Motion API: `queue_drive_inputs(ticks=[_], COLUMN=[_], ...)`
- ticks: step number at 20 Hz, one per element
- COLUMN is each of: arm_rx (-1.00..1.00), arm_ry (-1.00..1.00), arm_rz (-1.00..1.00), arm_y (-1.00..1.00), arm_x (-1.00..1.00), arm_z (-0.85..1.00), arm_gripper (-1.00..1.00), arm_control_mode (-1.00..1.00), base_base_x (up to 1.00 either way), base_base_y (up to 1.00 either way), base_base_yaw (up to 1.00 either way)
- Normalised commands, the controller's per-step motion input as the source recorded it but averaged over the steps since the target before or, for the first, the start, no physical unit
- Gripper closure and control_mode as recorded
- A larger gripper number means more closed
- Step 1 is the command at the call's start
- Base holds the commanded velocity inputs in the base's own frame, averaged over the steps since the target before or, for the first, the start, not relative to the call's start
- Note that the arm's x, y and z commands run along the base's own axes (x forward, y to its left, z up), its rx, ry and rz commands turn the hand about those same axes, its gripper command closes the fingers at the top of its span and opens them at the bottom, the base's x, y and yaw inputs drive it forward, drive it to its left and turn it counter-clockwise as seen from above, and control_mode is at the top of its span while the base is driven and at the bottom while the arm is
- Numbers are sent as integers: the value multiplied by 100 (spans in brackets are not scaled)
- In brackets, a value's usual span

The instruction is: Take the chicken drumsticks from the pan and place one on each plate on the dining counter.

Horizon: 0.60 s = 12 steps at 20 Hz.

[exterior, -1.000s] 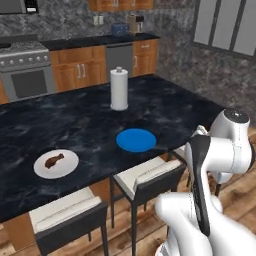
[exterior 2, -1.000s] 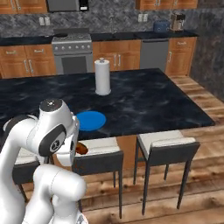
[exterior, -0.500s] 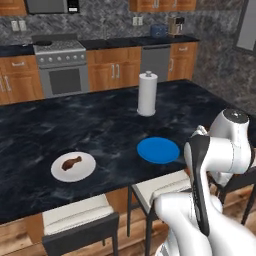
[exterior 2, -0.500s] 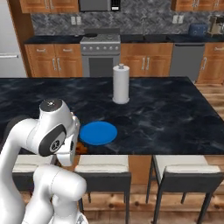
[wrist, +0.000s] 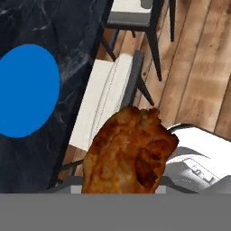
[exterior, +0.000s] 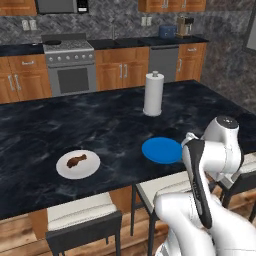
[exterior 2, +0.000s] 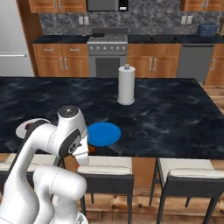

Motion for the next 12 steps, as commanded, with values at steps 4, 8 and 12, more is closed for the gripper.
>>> queue_drive_inputs(ticks=[4,8,12], arm_rx=[0,0,0], arm_ry=[2,8,21], arm_rz=[31,24,15], arm_y=[-30,-19,-1], arm_x=[77,89,100], arm_z=[-31,-2,0], arm_gripper=[100,100,100], arm_control_mode=[-100,-100,-100], base_base_x=[0,0,0], base_base_y=[0,0,0], base_base_yaw=[0,0,0])
